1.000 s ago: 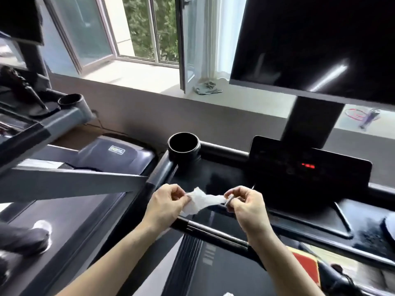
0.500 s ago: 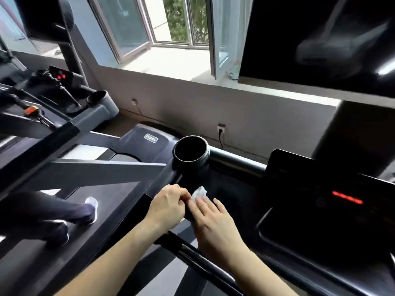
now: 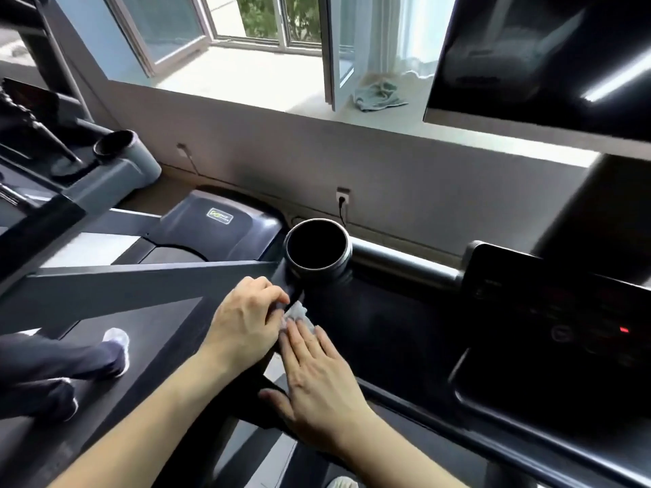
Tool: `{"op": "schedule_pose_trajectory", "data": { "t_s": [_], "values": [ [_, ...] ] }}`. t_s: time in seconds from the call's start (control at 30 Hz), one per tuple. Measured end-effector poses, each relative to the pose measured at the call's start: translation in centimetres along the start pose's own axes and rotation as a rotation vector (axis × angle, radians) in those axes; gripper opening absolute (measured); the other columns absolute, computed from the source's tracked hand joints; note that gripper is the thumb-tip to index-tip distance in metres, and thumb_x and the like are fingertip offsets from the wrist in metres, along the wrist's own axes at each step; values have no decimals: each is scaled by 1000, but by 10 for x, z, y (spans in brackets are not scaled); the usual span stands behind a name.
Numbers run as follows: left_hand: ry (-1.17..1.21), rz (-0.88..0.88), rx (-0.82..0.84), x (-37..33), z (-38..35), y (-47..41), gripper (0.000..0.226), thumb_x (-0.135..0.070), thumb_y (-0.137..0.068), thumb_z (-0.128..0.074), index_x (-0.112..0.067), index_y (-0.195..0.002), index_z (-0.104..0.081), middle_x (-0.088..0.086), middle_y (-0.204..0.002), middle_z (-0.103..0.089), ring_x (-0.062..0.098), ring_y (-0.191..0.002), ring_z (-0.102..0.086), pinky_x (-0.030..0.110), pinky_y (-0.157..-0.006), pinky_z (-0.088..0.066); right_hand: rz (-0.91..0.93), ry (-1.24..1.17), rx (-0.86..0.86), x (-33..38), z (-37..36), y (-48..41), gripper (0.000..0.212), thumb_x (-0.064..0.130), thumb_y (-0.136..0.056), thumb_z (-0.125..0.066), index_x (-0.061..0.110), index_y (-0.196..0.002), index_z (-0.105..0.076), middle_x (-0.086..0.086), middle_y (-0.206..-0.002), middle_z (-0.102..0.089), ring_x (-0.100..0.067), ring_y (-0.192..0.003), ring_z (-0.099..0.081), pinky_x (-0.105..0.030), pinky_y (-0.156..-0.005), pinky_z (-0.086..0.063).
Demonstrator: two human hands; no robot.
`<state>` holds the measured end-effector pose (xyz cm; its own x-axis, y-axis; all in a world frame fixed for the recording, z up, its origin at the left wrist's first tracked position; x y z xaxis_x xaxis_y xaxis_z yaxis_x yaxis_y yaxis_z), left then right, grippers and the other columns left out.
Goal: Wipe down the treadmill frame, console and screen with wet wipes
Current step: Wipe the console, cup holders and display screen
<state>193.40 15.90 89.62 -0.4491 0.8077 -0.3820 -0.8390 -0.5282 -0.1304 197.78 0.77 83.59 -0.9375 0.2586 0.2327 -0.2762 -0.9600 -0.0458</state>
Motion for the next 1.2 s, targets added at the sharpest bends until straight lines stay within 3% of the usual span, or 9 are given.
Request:
{"op": "schedule_pose_trajectory", "data": {
  "t_s": [0.1,0.23,0.4,0.6,0.7,0.8,0.9,1.03,1.2],
  "values": [
    [-37,-113,24,4,-5,-3,9,-25,-81,-62,-21,-85,-69,-10,-87,-58,19,-87,-52,41,-78,-50,-30,65,7,-16,2,30,82,66,-103,-23,3,-155,-37,-13,-163,-31,-27,-155,-20,-46,-121,-15],
    [-118,-222,67,7,-11,-7,13,-35,-77,-63,-22,-80,-66,-7,-81,-54,21,-83,-51,39,-75,-46,-168,165,-56,-27,9,55,83,67,-101,-27,2,-149,-48,-14,-158,-41,-27,-152,-30,-47,-117,-19],
    [-218,-313,162,9,-11,-4,31,-45,-76,-61,-20,-90,-72,-3,-81,-55,24,-82,-51,40,-74,-49,-388,89,-15,-19,13,4,100,76,-95,-18,-1,-158,-27,-19,-166,-23,-30,-157,-11,-45,-127,-2],
    [-30,-478,42,19,0,4,26,-23,-86,-51,-19,-95,-75,-8,-87,-62,19,-80,-53,39,-72,-50,-148,-29,45,19,3,24,89,70,-101,-20,5,-161,-19,-12,-169,-14,-23,-158,0,-42,-127,0],
    [-88,-534,71,28,0,7,24,-35,-85,-56,-22,-95,-73,-11,-92,-66,19,-89,-59,38,-79,-49,-309,119,19,-28,16,38,100,78,-96,-3,4,-161,-20,-14,-169,-17,-22,-157,-3,-39,-125,-2],
    [-194,-561,120,25,-1,8,62,-65,-77,-53,-17,-110,-74,-6,-112,-70,19,-111,-62,37,-101,-45,-519,103,64,-58,33,14,111,81,-84,7,4,-162,-10,-14,-170,-6,-24,-158,4,-38,-128,4],
    [-352,-500,214,18,-2,8,104,-76,-62,-42,-7,-138,-61,9,-149,-55,24,-144,-45,47,-121,-33,-425,33,18,-21,26,-11,109,77,-85,-2,-1,-160,-17,-20,-168,-12,-29,-158,0,-36,-127,7],
    [-486,-475,300,22,-11,9,122,-83,-64,-42,0,-154,-39,13,-165,-32,24,-156,-23,49,-127,-18,-240,-57,115,-5,18,4,107,79,-89,10,4,-162,-13,-13,-170,-5,-21,-158,6,-31,-125,11],
    [-512,-466,302,15,-16,2,124,-88,-67,-57,-7,-157,-35,7,-168,-25,20,-158,-11,50,-128,-7,-510,21,43,-67,30,-7,110,76,-83,6,1,-161,-11,-17,-170,-7,-25,-158,3,-36,-128,1]
  ]
}}
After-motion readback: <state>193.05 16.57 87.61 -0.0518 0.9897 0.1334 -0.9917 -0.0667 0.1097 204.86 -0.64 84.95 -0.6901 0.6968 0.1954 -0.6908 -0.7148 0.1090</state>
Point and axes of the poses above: each hand's wrist, its own y-axis away from the middle knuckle, its own z-axis out of the back of the hand, x = y × z, the point moved 2 cm from there along -y, towards the middle knuckle
